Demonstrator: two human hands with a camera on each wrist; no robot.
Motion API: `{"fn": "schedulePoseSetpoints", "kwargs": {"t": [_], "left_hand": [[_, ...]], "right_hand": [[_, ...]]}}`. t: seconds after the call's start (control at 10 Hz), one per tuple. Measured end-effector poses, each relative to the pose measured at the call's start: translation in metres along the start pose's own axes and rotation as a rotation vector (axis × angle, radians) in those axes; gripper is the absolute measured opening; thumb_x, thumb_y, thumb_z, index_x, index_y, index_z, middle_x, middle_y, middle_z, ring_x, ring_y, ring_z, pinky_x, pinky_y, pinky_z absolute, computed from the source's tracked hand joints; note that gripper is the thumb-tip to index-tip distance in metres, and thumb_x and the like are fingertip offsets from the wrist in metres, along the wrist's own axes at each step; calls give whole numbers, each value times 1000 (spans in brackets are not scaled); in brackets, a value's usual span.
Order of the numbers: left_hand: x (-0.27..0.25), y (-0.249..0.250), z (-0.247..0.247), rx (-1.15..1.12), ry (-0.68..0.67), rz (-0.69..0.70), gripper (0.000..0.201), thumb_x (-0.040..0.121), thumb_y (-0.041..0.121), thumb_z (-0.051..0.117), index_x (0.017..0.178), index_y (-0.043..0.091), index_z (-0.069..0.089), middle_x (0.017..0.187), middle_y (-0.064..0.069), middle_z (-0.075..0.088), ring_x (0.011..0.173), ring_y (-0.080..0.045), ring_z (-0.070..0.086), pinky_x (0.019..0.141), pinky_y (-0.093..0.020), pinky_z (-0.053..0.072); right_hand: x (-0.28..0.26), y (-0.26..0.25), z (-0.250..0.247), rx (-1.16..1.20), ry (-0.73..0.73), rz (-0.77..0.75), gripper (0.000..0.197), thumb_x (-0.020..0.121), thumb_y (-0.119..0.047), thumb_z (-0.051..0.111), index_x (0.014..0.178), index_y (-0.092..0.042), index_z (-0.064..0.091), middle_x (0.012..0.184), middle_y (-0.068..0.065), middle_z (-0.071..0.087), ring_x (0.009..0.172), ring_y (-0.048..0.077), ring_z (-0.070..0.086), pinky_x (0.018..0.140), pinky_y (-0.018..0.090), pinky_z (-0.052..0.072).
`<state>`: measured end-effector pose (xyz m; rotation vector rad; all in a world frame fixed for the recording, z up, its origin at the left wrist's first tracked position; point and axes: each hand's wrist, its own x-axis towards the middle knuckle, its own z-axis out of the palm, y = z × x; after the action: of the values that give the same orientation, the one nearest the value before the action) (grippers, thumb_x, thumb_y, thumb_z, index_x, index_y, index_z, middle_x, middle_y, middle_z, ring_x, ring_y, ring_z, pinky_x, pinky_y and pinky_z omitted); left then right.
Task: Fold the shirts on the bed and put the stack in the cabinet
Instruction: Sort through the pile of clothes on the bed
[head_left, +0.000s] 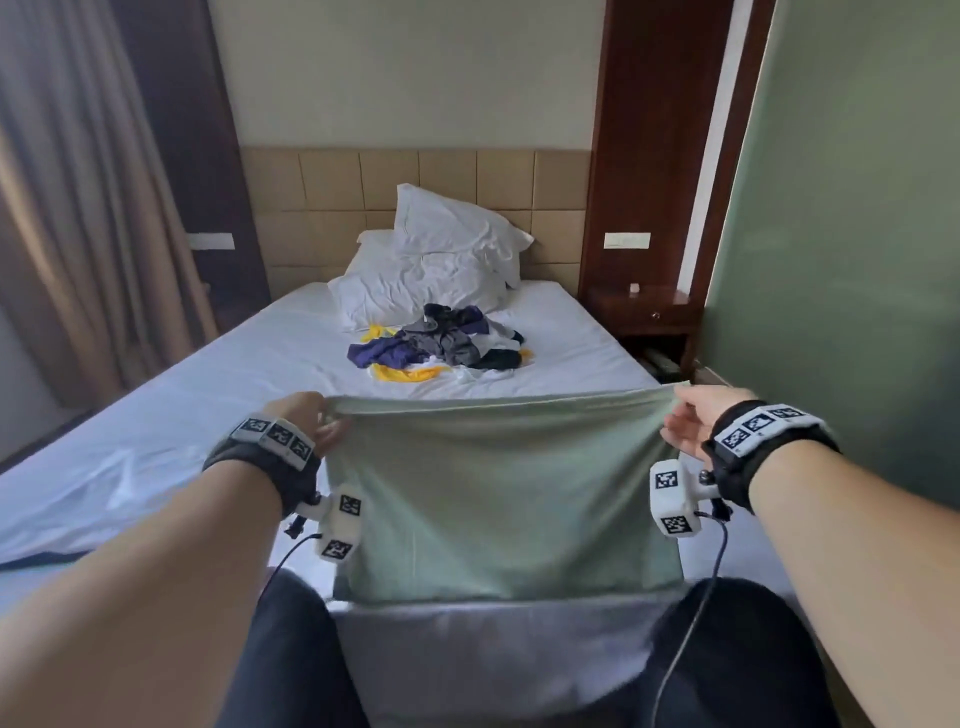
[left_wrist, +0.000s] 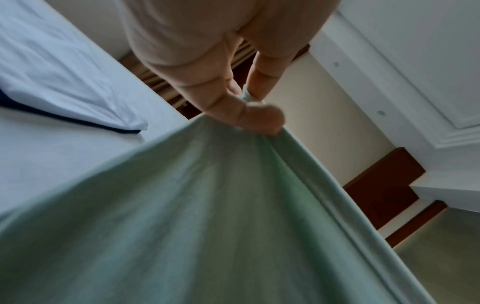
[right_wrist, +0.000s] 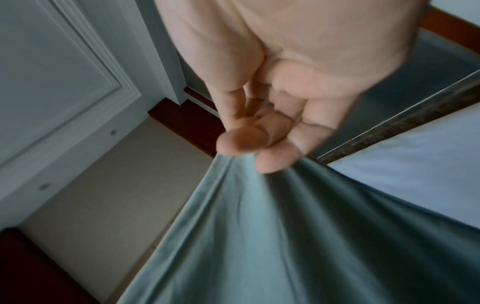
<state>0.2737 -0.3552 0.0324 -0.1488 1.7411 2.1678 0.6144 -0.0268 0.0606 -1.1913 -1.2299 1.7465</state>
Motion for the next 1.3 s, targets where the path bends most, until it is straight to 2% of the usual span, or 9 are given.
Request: {"fn": "schedulePoseSetpoints", "kwargs": {"t": [0.1, 0.3, 0.4, 0.6, 0.8, 1.0, 1.1, 1.2, 1.3], "left_hand": [[8, -19, 8, -22, -36, -106, 20, 98, 2, 42, 79, 9, 42, 71, -6, 44, 48, -13, 53, 49, -22, 52], [101, -73, 12, 183, -106, -105, 24, 99, -7, 49, 84, 11, 54, 89, -6, 56, 75, -14, 57, 52, -16, 55], [130, -87, 12, 284, -72, -177, 20, 96, -6, 59, 86, 12, 59, 95, -8, 62, 78, -16, 62, 58, -18, 57], [161, -104, 20, 385, 4, -150, 14, 96, 15, 68, 85, 15, 60, 99, -13, 69, 74, -20, 68, 57, -25, 59], [177, -96, 72, 274, 72, -135, 30, 92, 2, 71, 62, 5, 67, 42, -4, 60, 36, -16, 62, 40, -32, 57], [216, -92, 111, 233, 118, -69, 17, 96, 10, 70, 81, 9, 62, 78, -15, 62, 46, -22, 63, 45, -35, 59], [231, -100, 116, 268, 127, -151, 12, 96, 14, 71, 87, 11, 63, 85, -12, 65, 61, -24, 69, 52, -36, 62], [239, -110, 110, 269, 112, -151, 16, 97, 17, 70, 111, 10, 65, 101, -13, 67, 76, -23, 71, 62, -33, 64], [237, -114, 100, 244, 96, -77, 23, 91, 10, 75, 113, 11, 68, 108, -15, 70, 85, -23, 72, 77, -33, 63]], "right_hand": [[39, 18, 11, -48, 46, 30, 30, 103, -20, 57, 76, -9, 50, 65, 5, 48, 28, 11, 53, 31, 26, 48], [107, 58, 35, -51, 73, 136, 19, 105, -17, 51, 91, -5, 56, 66, 5, 63, 44, 18, 67, 38, 27, 52], [128, 77, 49, -58, 65, 184, 13, 105, -14, 50, 98, -5, 57, 85, 10, 67, 69, 25, 72, 54, 36, 55], [161, 104, 70, -100, 71, 230, 12, 104, -9, 49, 95, -5, 56, 91, 12, 67, 80, 28, 70, 76, 40, 57], [223, 102, 93, -51, 104, 190, 11, 104, -16, 47, 108, -11, 57, 86, 6, 68, 63, 20, 74, 49, 27, 55], [275, 90, 127, -81, 99, 164, 18, 104, -12, 49, 87, -13, 56, 89, 6, 68, 74, 18, 71, 62, 30, 53], [293, 97, 139, -140, 79, 185, 16, 100, -13, 52, 86, -7, 57, 96, 11, 69, 87, 23, 70, 83, 35, 56], [323, 120, 132, -265, -14, 210, 10, 90, -17, 59, 81, -14, 57, 127, 30, 61, 121, 41, 60, 107, 49, 47], [300, 115, 132, -228, 45, 117, 14, 93, -4, 57, 84, -14, 59, 117, 20, 69, 106, 31, 71, 88, 38, 60]]}}
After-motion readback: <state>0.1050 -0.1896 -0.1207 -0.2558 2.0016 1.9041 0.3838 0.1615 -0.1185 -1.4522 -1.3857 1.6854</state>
